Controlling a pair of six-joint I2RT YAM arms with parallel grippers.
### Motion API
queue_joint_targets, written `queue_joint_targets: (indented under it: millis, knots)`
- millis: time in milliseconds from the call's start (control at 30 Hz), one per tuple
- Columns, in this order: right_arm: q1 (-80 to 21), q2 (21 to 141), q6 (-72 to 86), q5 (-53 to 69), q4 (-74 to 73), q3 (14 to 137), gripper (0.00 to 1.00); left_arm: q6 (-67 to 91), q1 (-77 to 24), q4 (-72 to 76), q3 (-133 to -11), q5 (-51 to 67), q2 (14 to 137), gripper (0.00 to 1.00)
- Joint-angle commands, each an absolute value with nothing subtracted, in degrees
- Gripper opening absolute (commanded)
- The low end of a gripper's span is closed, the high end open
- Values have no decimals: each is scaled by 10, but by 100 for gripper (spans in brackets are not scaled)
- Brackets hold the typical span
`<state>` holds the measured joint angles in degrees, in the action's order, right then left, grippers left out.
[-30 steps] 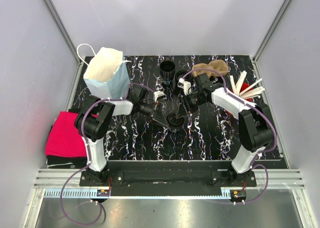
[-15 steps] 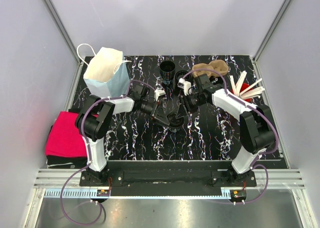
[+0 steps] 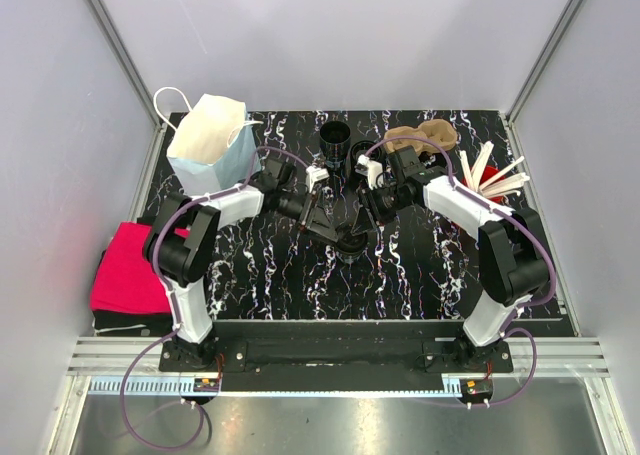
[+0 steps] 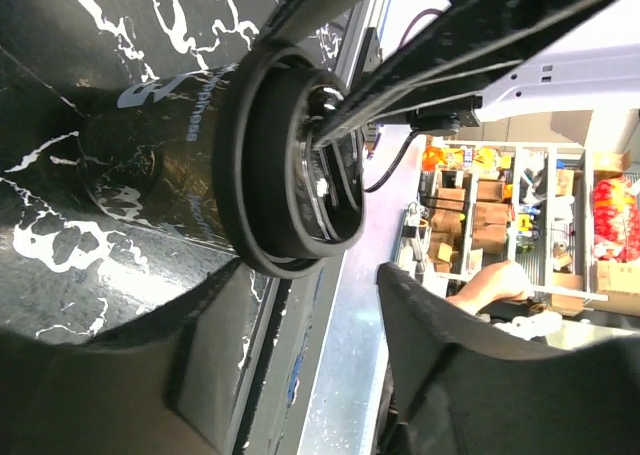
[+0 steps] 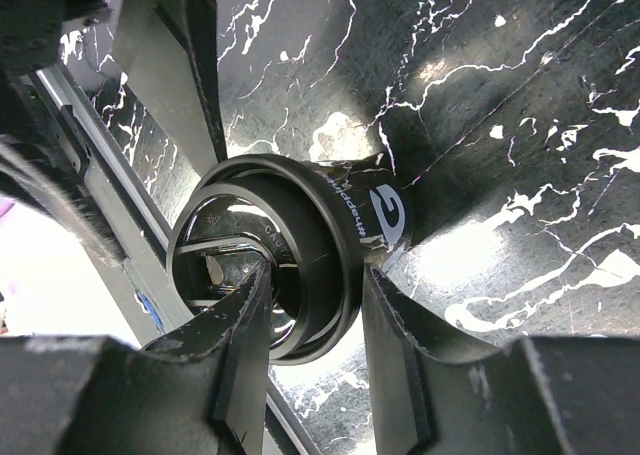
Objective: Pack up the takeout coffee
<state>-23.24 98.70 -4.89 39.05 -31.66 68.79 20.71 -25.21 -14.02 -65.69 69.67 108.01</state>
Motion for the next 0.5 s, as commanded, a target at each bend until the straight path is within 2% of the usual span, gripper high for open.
queue_joint_targets:
  millis: [0,100,467]
  knots:
    - [-242,997,-83,324,-337,688,42,158,-248,-147,-705,692,1039,62]
    - [-241,998,-85,327,-339,688,42,138,-248,-178,-728,666,1057,70]
    - [-242,997,-87,330,-341,688,42,110,-258,-234,-781,639,1130,72]
